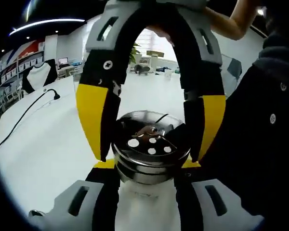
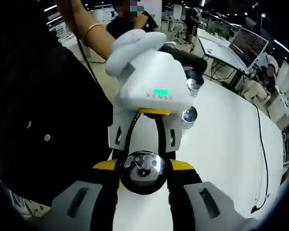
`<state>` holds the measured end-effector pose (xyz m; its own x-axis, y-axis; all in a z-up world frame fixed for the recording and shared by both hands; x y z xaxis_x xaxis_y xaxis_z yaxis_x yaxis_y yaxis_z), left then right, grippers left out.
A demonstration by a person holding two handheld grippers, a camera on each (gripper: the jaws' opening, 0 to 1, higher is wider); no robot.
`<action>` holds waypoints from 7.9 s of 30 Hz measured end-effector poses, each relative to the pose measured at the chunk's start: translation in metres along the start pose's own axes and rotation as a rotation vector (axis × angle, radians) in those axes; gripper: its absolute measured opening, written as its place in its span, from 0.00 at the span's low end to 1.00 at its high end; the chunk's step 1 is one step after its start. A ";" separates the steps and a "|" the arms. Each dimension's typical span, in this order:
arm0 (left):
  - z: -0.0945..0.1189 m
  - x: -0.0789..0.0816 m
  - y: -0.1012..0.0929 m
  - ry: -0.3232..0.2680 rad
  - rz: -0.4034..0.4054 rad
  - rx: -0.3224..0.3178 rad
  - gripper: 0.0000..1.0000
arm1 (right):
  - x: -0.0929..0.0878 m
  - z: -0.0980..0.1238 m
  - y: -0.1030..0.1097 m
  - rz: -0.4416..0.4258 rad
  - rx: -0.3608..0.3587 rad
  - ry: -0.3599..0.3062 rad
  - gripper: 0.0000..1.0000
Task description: Rotate the seasoning bottle until the label or dispensing opening points toward the visible target arrow and the bottle remains upright within the marked orientation range
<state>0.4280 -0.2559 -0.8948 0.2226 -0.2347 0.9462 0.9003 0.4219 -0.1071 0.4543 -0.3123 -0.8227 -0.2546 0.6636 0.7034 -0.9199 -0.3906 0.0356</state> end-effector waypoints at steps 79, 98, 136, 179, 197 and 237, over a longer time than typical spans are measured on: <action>0.103 0.032 -0.005 -0.090 0.165 0.812 0.68 | 0.002 -0.005 -0.049 0.207 0.164 -0.069 0.41; 0.081 0.063 0.004 -0.157 0.170 0.737 0.74 | -0.033 0.082 -0.078 -0.112 -0.199 -0.256 0.49; 0.013 0.107 0.001 -0.162 0.216 0.713 0.86 | -0.167 0.166 -0.196 -0.469 -0.732 -0.293 0.42; 0.023 0.098 -0.012 -0.149 0.212 0.625 0.81 | -0.131 0.137 -0.116 -0.425 -0.617 -0.289 0.38; 0.053 0.083 -0.020 -0.178 0.214 0.605 0.81 | -0.095 0.100 -0.071 -0.386 -0.554 -0.272 0.38; 0.062 0.066 -0.015 -0.157 0.164 0.439 0.73 | -0.054 0.052 -0.001 -0.336 -0.483 -0.183 0.38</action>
<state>0.4064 -0.2232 -0.8121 0.2590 -0.0138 0.9658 0.6081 0.7792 -0.1519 0.4846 -0.3810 -0.8239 0.0890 0.5629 0.8217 -0.9831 0.1823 -0.0184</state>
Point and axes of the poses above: the point that each gripper's makers call its tool centre point, and the gripper's own axes: z roughly backward along the fingers, y roughly to its left, x roughly out of its top, the point moved 8 cm from there along z, roughly backward along the fingers, and after that the axes turned 13 degrees about -y, right-handed, at the moved point
